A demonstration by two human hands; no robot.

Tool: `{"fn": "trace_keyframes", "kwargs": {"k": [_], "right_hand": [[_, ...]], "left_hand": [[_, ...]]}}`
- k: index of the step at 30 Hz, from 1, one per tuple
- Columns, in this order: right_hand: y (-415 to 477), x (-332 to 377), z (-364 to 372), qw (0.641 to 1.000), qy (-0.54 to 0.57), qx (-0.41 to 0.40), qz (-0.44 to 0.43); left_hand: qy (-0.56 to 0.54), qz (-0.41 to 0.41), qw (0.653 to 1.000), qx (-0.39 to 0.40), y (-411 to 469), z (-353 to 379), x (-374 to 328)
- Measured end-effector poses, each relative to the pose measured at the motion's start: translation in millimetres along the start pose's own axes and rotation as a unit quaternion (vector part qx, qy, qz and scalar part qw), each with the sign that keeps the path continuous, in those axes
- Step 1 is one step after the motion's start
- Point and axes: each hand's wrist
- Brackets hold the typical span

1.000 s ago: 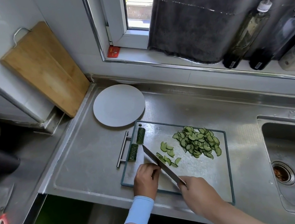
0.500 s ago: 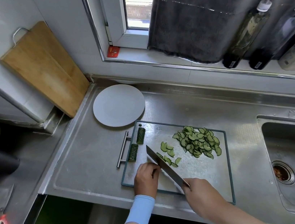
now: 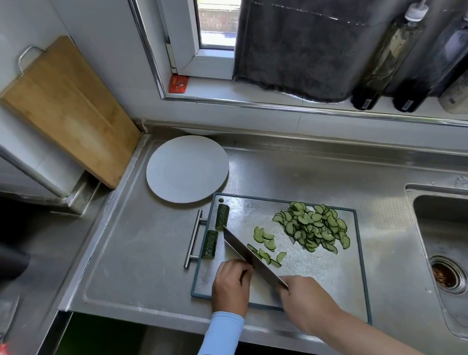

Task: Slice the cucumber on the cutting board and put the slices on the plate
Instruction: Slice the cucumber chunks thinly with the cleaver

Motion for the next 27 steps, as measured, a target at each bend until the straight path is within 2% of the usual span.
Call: {"fn": "trace_keyframes", "kwargs": {"k": [7, 13, 18, 20, 22, 23, 25, 27], "right_hand": [[12.0, -13.0, -15.5, 1.0, 0.011, -0.01, 0.01], [18.1, -28.6, -40.3, 0.999, -0.005, -0.042, 0.0], [17.2, -37.8, -61.5, 0.99, -0.059, -0.116, -0.06], [19.6, -42.5, -69.8, 0.975, -0.129, -0.149, -0.099], [23.4, -47.7, -78.3, 0.957, -0.194, -0.165, -0.138], [25.6, -50.9, -81.1, 0.949, -0.217, -0.167, -0.157], [30.6, -55.2, -84.8, 0.932, -0.255, -0.17, -0.191], [34.4, -55.7, -86.4, 0.924, -0.277, -0.169, -0.201]], "left_hand": [[0.001, 0.013, 1.0, 0.004, 5.2, -2.0, -4.4], [0.047, -0.055, 0.997, 0.031, 33.1, 14.9, -23.0], [0.051, -0.124, 0.976, 0.174, 62.6, 26.0, -50.5], [0.015, -0.182, 0.972, 0.144, 69.3, 18.4, -54.1], [-0.031, -0.243, 0.969, 0.029, 75.4, 1.8, -53.8], [-0.045, -0.244, 0.968, -0.038, 78.4, -8.1, -53.4], [-0.056, -0.183, 0.976, -0.105, 82.5, -23.5, -54.0], [-0.072, -0.094, 0.992, -0.05, 83.1, -29.5, -62.6]]}}
Point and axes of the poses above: each hand's wrist, its own y-axis towards the middle knuckle, its own z-axis out of the palm, x = y × z, and after that the axes turned 11 degrees about -x, right-handed
